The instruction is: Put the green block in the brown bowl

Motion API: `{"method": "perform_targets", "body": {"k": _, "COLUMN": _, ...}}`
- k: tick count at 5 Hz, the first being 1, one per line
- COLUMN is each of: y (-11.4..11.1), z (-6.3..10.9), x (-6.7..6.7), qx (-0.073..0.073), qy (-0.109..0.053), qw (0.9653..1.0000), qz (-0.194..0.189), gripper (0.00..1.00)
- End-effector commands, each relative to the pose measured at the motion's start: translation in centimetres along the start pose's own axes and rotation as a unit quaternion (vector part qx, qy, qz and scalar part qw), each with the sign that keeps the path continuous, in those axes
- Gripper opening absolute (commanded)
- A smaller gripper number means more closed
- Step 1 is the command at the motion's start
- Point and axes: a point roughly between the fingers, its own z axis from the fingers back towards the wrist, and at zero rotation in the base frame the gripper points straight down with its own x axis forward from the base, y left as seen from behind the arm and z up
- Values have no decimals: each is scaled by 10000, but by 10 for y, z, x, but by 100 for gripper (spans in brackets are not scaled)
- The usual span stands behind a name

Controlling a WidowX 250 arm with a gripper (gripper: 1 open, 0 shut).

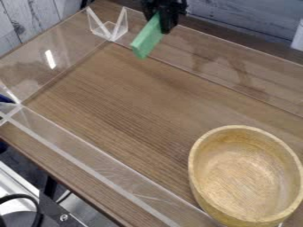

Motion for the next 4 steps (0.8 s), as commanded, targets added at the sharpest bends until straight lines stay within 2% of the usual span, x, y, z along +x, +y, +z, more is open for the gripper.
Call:
{"method": "perform_targets", "body": {"k": 1, "y": -27, "z": 32, "x": -1, "qx": -4, "qy": -377, "qw": 9988, "qz": -298, "gripper": 0}}
{"method": "perform_targets", "body": {"k": 3, "y": -96, "z": 37, "x": -21, "qx": -316, "qy": -288, "qw": 9957, "qz": -824, "gripper": 0}}
{"method": "perform_targets", "body": {"k": 4, "y": -141, "z": 27, "x": -28, "qx": -441, "qy": -188, "qw": 9920, "qz": -1164, "gripper": 0}}
